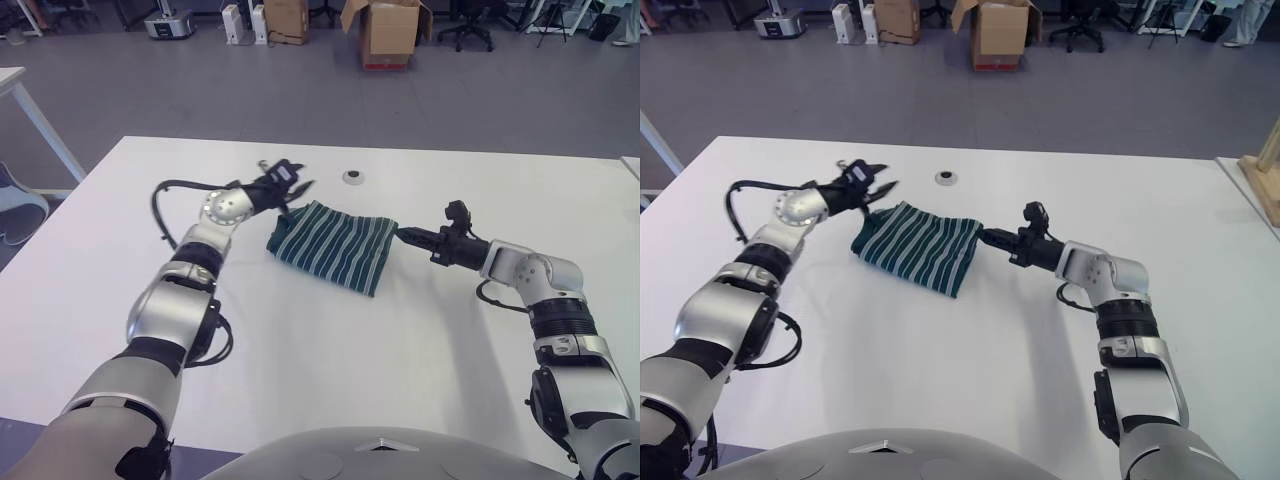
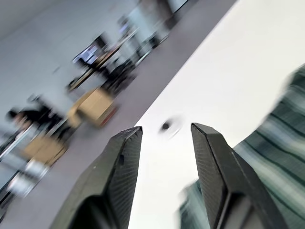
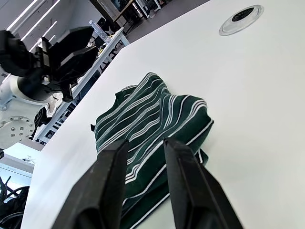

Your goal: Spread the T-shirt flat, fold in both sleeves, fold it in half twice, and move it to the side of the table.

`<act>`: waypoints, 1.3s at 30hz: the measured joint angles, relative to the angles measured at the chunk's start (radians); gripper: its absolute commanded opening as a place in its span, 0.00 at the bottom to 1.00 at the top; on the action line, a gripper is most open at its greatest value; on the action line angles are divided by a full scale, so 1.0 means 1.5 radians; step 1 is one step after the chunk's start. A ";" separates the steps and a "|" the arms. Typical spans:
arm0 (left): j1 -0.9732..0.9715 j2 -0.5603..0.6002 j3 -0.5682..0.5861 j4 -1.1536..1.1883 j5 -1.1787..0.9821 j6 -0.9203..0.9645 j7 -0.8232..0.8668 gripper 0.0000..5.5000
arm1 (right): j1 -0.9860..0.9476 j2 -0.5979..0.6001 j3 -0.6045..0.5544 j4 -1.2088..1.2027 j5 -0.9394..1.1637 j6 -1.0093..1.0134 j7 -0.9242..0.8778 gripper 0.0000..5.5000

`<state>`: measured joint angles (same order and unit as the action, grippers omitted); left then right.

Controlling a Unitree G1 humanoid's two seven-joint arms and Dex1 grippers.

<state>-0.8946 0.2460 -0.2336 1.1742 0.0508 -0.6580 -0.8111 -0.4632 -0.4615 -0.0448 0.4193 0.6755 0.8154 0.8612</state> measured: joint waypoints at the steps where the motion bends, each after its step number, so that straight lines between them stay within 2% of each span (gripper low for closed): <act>1: 0.013 -0.020 -0.008 0.004 0.001 -0.001 -0.041 0.34 | 0.000 0.001 0.000 -0.002 -0.002 0.002 0.001 0.25; 4: 0.041 -0.024 -0.027 0.066 0.032 0.103 -0.106 0.34 | 0.001 0.001 -0.001 -0.003 -0.007 0.004 0.005 0.25; 8: 0.028 0.011 -0.028 0.080 0.051 0.250 0.036 0.34 | 0.001 0.003 0.000 -0.003 -0.008 0.005 0.014 0.25; 10: 0.043 0.055 0.008 0.081 0.045 0.306 0.132 0.34 | 0.001 0.003 -0.001 -0.003 -0.008 0.004 0.017 0.25; 13: 0.111 0.200 0.128 0.094 -0.022 0.383 0.310 0.34 | 0.010 0.004 -0.037 -0.002 -0.008 -0.013 0.008 0.25; 15: 0.148 0.261 0.180 0.101 -0.047 0.403 0.356 0.34 | 0.024 0.010 -0.080 -0.002 -0.004 -0.029 -0.018 0.25; 17: 0.170 0.276 0.217 0.100 -0.065 0.395 0.368 0.34 | 0.028 0.022 -0.112 -0.005 -0.002 -0.043 -0.036 0.25; 20: 0.171 0.255 0.265 0.095 -0.097 0.320 0.338 0.34 | 0.031 0.037 -0.115 -0.046 -0.007 -0.079 -0.050 0.25; 23: 0.079 0.197 0.328 0.049 -0.169 0.268 0.272 0.34 | 0.075 0.091 -0.163 -0.187 -0.005 -0.132 -0.157 0.25; 25: 0.031 0.150 0.367 -0.055 -0.252 0.305 0.221 0.34 | 0.107 0.136 -0.190 -0.262 -0.008 -0.179 -0.239 0.25; 27: 0.064 0.067 0.345 -0.196 -0.299 0.393 0.185 0.34 | 0.131 0.185 -0.189 -0.302 -0.018 -0.229 -0.281 0.25; 29: 0.175 -0.023 0.301 -0.314 -0.312 0.455 0.188 0.34 | 0.159 0.226 -0.178 -0.335 -0.034 -0.267 -0.317 0.25; 31: 0.256 -0.066 0.279 -0.387 -0.313 0.498 0.212 0.34 | 0.173 0.244 -0.169 -0.343 -0.041 -0.288 -0.337 0.25; 36: 0.370 -0.177 0.230 -0.444 -0.262 0.463 0.300 0.34 | 0.184 0.274 -0.127 -0.301 -0.140 -0.339 -0.420 0.25; 39: 0.372 -0.187 0.237 -0.450 -0.242 0.431 0.344 0.34 | 0.186 0.278 -0.121 -0.262 -0.185 -0.353 -0.460 0.25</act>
<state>-0.3362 -0.0346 0.1220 0.4991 -0.3116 -0.0122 -0.2957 -0.1839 -0.0438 -0.2270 0.0257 0.3983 0.2856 0.1715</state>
